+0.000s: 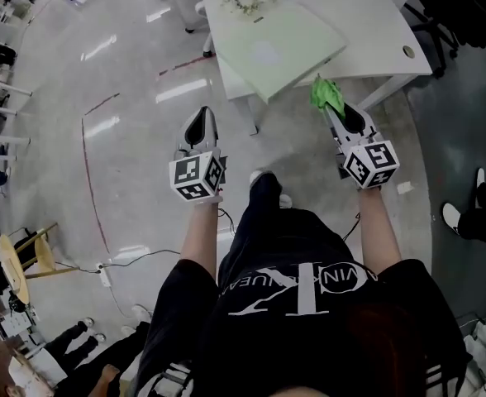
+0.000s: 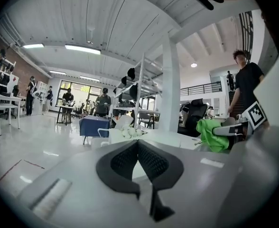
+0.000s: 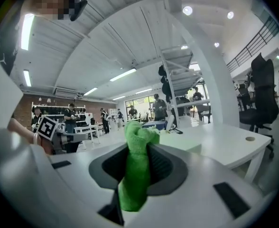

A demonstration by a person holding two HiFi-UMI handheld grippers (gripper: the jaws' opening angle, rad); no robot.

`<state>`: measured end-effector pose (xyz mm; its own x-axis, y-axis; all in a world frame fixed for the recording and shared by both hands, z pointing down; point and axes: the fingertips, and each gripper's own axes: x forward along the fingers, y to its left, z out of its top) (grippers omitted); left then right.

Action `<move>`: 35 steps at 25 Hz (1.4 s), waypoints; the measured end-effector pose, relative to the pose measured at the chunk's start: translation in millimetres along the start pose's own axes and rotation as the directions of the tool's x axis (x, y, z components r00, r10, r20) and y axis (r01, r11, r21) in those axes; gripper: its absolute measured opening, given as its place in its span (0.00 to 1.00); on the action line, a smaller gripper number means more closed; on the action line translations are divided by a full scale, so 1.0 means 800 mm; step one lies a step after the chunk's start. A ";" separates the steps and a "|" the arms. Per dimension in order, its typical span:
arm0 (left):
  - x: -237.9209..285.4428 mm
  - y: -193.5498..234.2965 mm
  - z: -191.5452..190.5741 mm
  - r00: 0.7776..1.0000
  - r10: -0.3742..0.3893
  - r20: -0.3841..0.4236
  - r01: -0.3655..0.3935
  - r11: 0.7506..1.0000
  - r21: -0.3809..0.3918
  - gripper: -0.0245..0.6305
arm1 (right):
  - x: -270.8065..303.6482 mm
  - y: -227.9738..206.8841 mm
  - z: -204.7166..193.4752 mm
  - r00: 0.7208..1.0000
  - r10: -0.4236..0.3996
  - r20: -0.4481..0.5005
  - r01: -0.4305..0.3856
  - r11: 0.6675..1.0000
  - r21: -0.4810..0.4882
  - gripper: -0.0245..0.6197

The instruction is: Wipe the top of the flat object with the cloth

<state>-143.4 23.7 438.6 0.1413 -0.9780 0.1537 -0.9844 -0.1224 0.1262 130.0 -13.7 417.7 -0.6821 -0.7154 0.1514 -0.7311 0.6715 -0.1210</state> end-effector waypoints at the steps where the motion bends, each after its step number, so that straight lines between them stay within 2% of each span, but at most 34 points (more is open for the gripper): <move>1: 0.007 0.006 -0.002 1.000 0.000 -0.004 0.000 1.000 0.002 0.05 | 0.011 0.000 -0.002 1.000 0.007 -0.004 -0.007 1.000 0.003 0.17; 7: 0.058 0.042 -0.005 1.000 0.005 -0.022 -0.005 1.000 -0.009 0.05 | 0.075 0.000 -0.004 0.998 0.047 -0.039 -0.047 0.999 0.003 0.17; 19: 0.166 0.094 0.012 0.997 -0.062 -0.048 0.063 0.998 0.009 0.06 | 0.207 -0.005 0.011 0.992 0.092 -0.081 -0.093 0.995 -0.017 0.17; 24: 0.192 0.101 0.010 0.993 -0.105 -0.055 0.104 0.994 -0.014 0.06 | 0.243 0.001 0.008 0.985 0.094 -0.148 -0.104 0.993 -0.063 0.17; 29: 0.208 0.093 -0.002 0.983 -0.161 -0.086 0.157 0.986 -0.050 0.06 | 0.271 0.018 0.003 0.965 0.123 -0.230 -0.154 0.980 -0.125 0.17; 32: 0.212 0.080 -0.013 0.973 -0.201 -0.112 0.193 0.978 -0.074 0.19 | 0.286 0.029 -0.002 0.951 0.151 -0.270 -0.194 0.971 -0.140 0.17; 35: 0.214 0.075 -0.025 0.966 -0.213 -0.144 0.200 0.975 -0.099 0.23 | 0.305 0.040 -0.008 0.934 0.183 -0.305 -0.240 0.958 -0.160 0.17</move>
<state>-176.2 -147.9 492.0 0.3613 -0.8946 0.2629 -0.9209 -0.2983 0.2508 -59.8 -165.9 456.8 -0.7666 -0.4866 0.4189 -0.5341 0.8454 0.0045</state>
